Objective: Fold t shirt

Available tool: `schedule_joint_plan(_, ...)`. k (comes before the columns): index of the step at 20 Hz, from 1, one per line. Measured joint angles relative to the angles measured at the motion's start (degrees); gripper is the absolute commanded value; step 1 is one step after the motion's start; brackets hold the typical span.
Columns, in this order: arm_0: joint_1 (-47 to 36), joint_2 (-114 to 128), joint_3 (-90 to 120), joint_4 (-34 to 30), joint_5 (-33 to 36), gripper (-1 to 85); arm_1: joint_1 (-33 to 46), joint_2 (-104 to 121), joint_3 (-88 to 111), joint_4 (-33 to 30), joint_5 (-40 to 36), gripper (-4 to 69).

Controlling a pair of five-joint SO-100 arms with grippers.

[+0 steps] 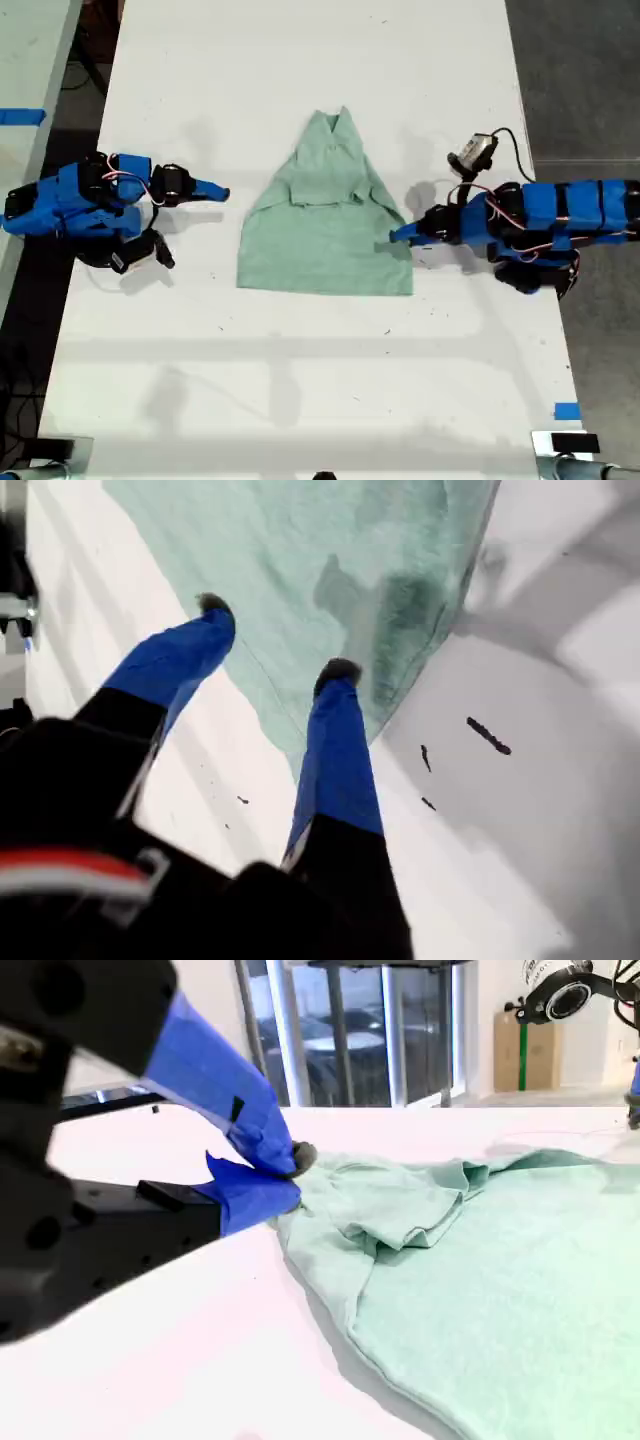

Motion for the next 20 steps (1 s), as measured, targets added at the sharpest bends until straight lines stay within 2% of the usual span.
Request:
schedule_joint_plan(3,0.00,0.00,0.00,0.00,0.00,-0.2,-1.93,-23.47,-8.61,-4.04,2.29,27.8)
schedule_joint_plan(6,0.00,0.00,0.00,0.09,0.00,-0.2,-1.76,-34.63,-12.48,-3.96,5.27,28.7)
schedule_joint_plan(8,0.00,0.00,0.00,0.09,0.00,-0.2,-1.23,-31.11,-12.30,-2.02,6.24,15.0)
schedule_joint_plan(11,0.00,0.00,0.00,0.09,0.00,-0.2,0.00,-27.25,-9.93,-0.70,6.15,20.4)
schedule_joint_plan(13,0.00,0.00,0.00,0.09,0.00,-0.2,0.18,-31.29,-9.93,-3.25,4.75,21.1)
schedule_joint_plan(15,0.00,0.00,0.00,0.09,0.00,-0.2,0.53,-38.67,-13.71,-4.13,2.64,14.8)
schedule_joint_plan(16,0.00,0.00,0.00,0.09,0.00,-0.2,0.53,-42.98,-17.14,-3.69,1.32,1.0)
schedule_joint_plan(20,0.00,0.00,0.00,0.09,0.00,-0.2,0.70,-49.48,-27.42,5.98,1.32,1.2)
